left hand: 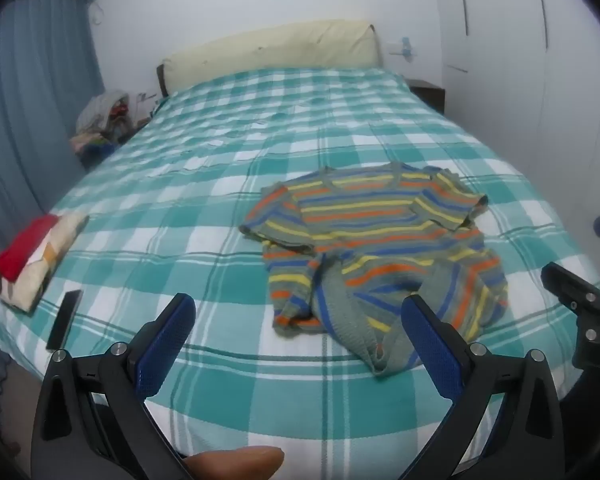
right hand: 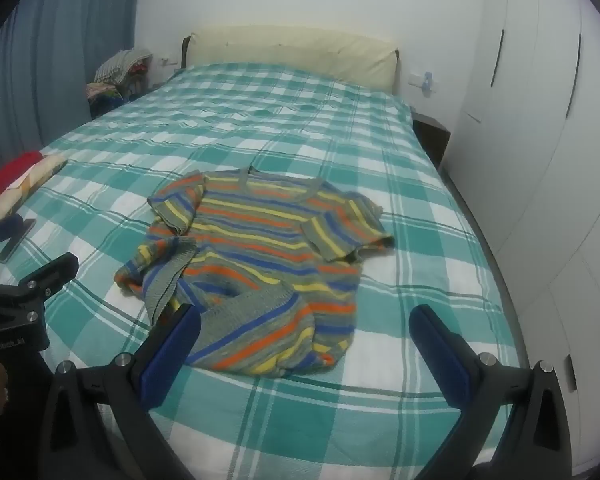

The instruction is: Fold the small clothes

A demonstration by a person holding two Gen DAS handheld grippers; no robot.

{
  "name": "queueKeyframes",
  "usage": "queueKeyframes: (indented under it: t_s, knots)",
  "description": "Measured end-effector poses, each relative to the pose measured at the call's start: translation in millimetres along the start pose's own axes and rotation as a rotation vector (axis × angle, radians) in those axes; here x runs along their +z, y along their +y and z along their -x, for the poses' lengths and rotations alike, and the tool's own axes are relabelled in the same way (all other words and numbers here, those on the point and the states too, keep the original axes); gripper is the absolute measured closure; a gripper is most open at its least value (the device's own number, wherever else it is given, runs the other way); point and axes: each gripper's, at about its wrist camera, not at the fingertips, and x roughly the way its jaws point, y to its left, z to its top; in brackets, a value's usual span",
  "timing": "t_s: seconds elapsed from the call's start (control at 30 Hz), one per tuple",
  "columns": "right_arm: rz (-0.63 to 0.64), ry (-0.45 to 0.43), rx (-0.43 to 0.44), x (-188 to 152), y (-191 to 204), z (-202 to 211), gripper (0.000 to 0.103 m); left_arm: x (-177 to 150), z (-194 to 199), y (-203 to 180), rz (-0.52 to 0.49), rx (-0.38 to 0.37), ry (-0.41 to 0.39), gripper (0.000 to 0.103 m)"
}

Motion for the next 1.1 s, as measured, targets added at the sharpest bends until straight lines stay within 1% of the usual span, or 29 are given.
queueKeyframes:
  t_s: [0.03, 0.2, 0.37, 0.5, 0.63, 0.73, 0.8, 1.03, 1.1]
  knots:
    - [0.003, -0.005, -0.005, 0, 0, 0, 0.0, 0, -1, 0, -0.007, 0.005, 0.024, 0.0]
    - [-0.006, 0.007, -0.004, -5, -3, 1, 0.0, 0, -1, 0, -0.002, 0.003, 0.016, 0.0]
    - [-0.015, 0.018, -0.005, -3, -1, -6, 0.0, -1, -7, 1, -0.011, -0.017, 0.039, 0.0]
    - [-0.015, 0.022, -0.001, -7, -3, -7, 0.0, -2, -7, 2, -0.02, 0.007, 0.017, 0.0]
    - [-0.017, 0.021, 0.0, -7, -4, -8, 0.0, -2, -10, -3, -0.028, 0.021, 0.021, 0.0]
    - [-0.023, 0.017, 0.004, -7, -4, -8, 0.0, -4, -12, -5, -0.048, 0.064, 0.023, 0.0]
    - [-0.031, 0.006, 0.011, -7, -5, -8, 0.0, -5, -12, -4, -0.041, 0.074, 0.025, 0.0]
    - [-0.044, -0.023, 0.017, -5, -6, -3, 0.0, -7, -2, -9, -0.071, 0.193, -0.051, 0.0]
    - [-0.053, -0.029, 0.015, -4, -7, -3, 0.0, -6, -3, -9, -0.078, 0.225, -0.062, 0.0]
